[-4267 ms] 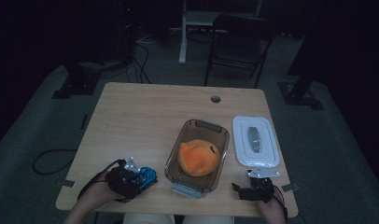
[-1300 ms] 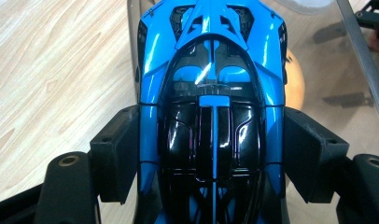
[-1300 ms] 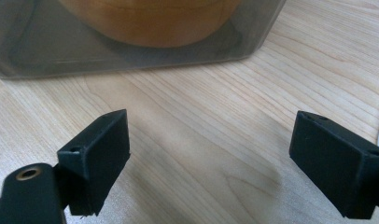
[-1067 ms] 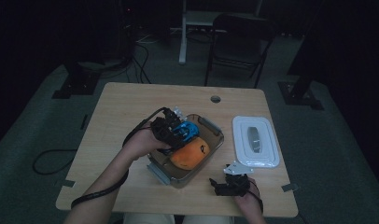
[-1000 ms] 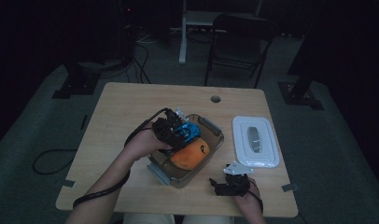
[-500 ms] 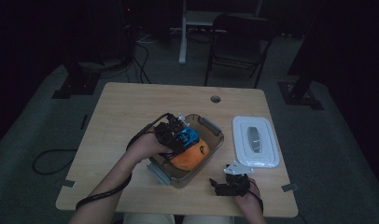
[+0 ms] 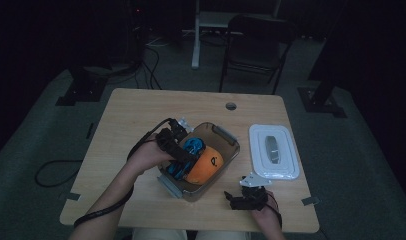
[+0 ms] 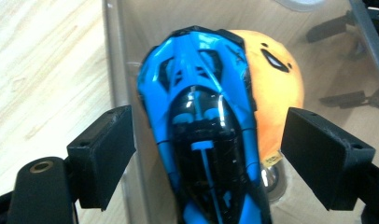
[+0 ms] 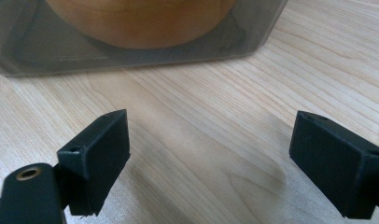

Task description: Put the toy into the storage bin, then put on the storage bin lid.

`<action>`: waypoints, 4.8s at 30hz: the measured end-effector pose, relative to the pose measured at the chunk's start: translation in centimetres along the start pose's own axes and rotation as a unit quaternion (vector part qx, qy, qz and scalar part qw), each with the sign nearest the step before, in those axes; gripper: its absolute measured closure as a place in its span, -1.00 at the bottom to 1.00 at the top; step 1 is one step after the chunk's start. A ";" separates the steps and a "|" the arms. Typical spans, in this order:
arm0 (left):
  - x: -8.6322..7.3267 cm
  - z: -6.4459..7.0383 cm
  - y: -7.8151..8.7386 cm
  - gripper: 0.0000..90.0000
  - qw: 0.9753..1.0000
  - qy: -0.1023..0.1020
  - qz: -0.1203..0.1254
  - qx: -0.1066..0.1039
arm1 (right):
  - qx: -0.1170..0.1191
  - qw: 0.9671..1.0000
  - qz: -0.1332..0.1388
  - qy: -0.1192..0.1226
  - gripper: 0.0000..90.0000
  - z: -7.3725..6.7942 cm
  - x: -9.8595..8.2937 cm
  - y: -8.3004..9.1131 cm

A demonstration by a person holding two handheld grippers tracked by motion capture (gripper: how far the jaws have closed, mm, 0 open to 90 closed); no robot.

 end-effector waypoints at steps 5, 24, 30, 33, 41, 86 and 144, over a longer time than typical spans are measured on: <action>-0.5 -1.1 1.1 -0.59 1.000 0.010 0.011 0.001 | 0.001 1.000 0.002 -0.002 -0.74 0.1 0.0 0.1; -5.1 -7.6 1.6 -0.99 0.996 0.060 0.053 0.027 | 0.000 1.000 -0.001 -0.003 -0.74 0.1 0.1 0.0; -6.8 -10.0 0.8 -0.99 0.992 0.093 0.075 0.033 | -0.001 1.000 -0.002 -0.003 -0.74 0.0 0.1 0.0; -7.6 -10.7 -0.2 -0.99 0.993 0.089 0.061 0.045 | -0.001 1.000 -0.002 -0.003 -0.74 0.0 0.1 -0.1; -9.0 -11.7 -3.7 -0.99 0.992 0.107 0.055 0.035 | -0.005 1.000 0.003 -0.004 -0.74 0.2 0.2 0.0; -12.3 -4.3 -5.7 -0.99 0.996 0.057 0.073 -0.005 | -0.048 0.998 0.028 -0.026 -0.66 2.8 4.5 -2.7; -11.3 -2.0 -7.6 -0.99 0.992 0.021 0.118 -0.028 | -0.180 0.966 -0.068 -0.172 0.47 15.8 -0.8 0.7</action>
Point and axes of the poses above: each handheld gripper's, and its own axes: y roughly backward along the jaws, x roughly out of its top, z roughly to its right, the point moved 4 cm from there along -y, roughly forward along the jaws, and after that the axes turned 8 degrees about y, right-handed, at the moved point
